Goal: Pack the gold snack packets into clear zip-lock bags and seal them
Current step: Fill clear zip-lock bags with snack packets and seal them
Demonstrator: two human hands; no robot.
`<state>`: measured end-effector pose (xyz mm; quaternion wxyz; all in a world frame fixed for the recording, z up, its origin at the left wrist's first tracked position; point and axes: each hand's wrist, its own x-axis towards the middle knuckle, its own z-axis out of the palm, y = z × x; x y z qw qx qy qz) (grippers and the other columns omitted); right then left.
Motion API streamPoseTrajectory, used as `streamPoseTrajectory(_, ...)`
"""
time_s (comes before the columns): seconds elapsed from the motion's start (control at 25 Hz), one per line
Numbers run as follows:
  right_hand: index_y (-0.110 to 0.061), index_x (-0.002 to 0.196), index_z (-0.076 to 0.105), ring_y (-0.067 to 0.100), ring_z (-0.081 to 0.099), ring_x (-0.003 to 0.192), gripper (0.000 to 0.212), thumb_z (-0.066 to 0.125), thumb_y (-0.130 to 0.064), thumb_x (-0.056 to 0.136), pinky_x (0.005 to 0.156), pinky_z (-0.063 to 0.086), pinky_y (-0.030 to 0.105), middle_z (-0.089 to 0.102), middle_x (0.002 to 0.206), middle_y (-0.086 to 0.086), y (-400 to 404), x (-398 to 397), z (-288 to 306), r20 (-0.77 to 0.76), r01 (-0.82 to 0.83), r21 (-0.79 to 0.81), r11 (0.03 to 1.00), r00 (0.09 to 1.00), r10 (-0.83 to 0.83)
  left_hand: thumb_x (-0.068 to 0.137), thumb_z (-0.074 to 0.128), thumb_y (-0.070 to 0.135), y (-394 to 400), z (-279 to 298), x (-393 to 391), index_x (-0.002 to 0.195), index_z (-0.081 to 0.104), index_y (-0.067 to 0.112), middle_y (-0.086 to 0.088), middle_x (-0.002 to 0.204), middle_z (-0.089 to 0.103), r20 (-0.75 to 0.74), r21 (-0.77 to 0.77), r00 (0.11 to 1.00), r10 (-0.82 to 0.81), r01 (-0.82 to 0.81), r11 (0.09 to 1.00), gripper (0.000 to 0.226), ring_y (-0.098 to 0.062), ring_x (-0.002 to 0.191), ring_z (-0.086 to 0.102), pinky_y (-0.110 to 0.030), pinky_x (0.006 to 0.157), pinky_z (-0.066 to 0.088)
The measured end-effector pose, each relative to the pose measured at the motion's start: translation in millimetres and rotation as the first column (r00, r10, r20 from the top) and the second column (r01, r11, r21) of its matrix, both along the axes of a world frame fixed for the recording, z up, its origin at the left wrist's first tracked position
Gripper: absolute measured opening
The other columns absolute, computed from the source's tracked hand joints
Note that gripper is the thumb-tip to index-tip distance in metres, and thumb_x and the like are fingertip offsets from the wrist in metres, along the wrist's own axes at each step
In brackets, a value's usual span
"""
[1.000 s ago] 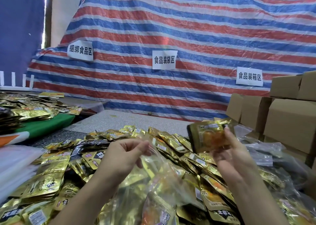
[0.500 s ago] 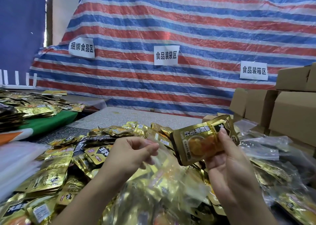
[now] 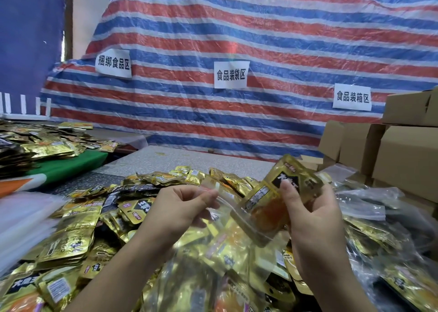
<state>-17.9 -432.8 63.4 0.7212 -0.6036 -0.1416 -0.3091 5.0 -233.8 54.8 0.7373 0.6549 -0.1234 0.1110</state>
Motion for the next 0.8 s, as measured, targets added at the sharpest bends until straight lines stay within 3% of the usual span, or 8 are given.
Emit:
streamPoseTrajectory(0.08,-0.032,0.090,0.066,0.016,0.074,0.072,0.014,0.071,-0.038,0.079,0.059,0.059,0.029,0.075,0.084,0.003,0.4,-1.8,0.5,0.003,-0.050,-0.114,0.992,0.999,0.051,0.072,0.072,0.034,-0.2,0.0,-0.5,0.070,0.077,0.010,-0.009,0.080,0.075,0.008,0.019,1.000,-0.028,0.028,0.999,0.025,-0.016,0.062,0.069,-0.021,0.050,0.050)
streamPoseTrajectory(0.28,-0.037,0.093,0.066,0.017,0.071,0.065,0.013,0.070,-0.038,0.081,0.052,0.053,0.027,0.075,0.082,0.006,5.1,-2.4,13.7,-0.090,-0.212,-0.400,0.892,0.977,0.192,0.080,0.067,0.035,-0.5,0.0,-3.1,0.072,0.078,0.012,-0.009,0.082,0.076,0.032,0.046,0.995,-0.093,0.091,0.995,0.027,-0.018,0.069,0.072,-0.021,0.054,0.051)
streamPoseTrajectory(0.4,-0.041,0.097,0.064,0.011,0.072,0.072,0.012,0.067,-0.031,0.092,0.058,0.054,0.026,0.075,0.088,-0.003,4.3,0.0,24.3,-0.100,-0.210,-0.568,0.796,0.977,0.186,0.078,0.066,0.038,0.1,0.4,-3.5,0.071,0.078,0.013,-0.011,0.082,0.076,0.042,0.035,0.994,-0.103,0.102,0.994,0.028,-0.021,0.072,0.073,-0.022,0.056,0.053)
streamPoseTrajectory(0.56,-0.036,0.096,0.062,0.012,0.071,0.073,0.004,0.063,-0.032,0.096,0.065,0.058,0.036,0.074,0.087,-0.005,2.0,1.9,40.2,-0.200,-0.193,-0.717,0.670,0.978,0.068,0.077,0.061,0.045,-3.5,1.4,-4.7,0.074,0.079,0.015,-0.011,0.084,0.076,0.037,0.021,0.992,-0.121,0.120,0.993,0.034,-0.022,0.076,0.074,-0.023,0.058,0.055)
streamPoseTrajectory(0.68,-0.032,0.095,0.063,0.009,0.071,0.075,0.006,0.061,-0.037,0.096,0.069,0.061,0.034,0.074,0.086,-0.007,-1.7,1.4,55.8,-0.259,-0.228,-0.837,0.498,0.966,0.006,0.080,0.057,0.047,-7.2,0.0,-5.1,0.078,0.077,0.008,-0.013,0.084,0.076,0.021,0.016,0.992,-0.127,0.127,0.992,0.044,-0.024,0.076,0.074,-0.025,0.058,0.056)
streamPoseTrajectory(0.8,-0.032,0.090,0.065,0.003,0.069,0.074,0.012,0.059,-0.039,0.097,0.067,0.057,0.027,0.072,0.083,-0.012,0.3,0.9,72.3,-0.278,-0.268,-0.929,0.255,0.961,-0.002,0.082,0.056,0.049,-8.4,0.1,-4.7,0.083,0.078,0.010,-0.015,0.081,0.076,0.043,0.029,0.989,-0.139,0.138,0.990,0.044,-0.023,0.072,0.072,-0.033,0.065,0.060)
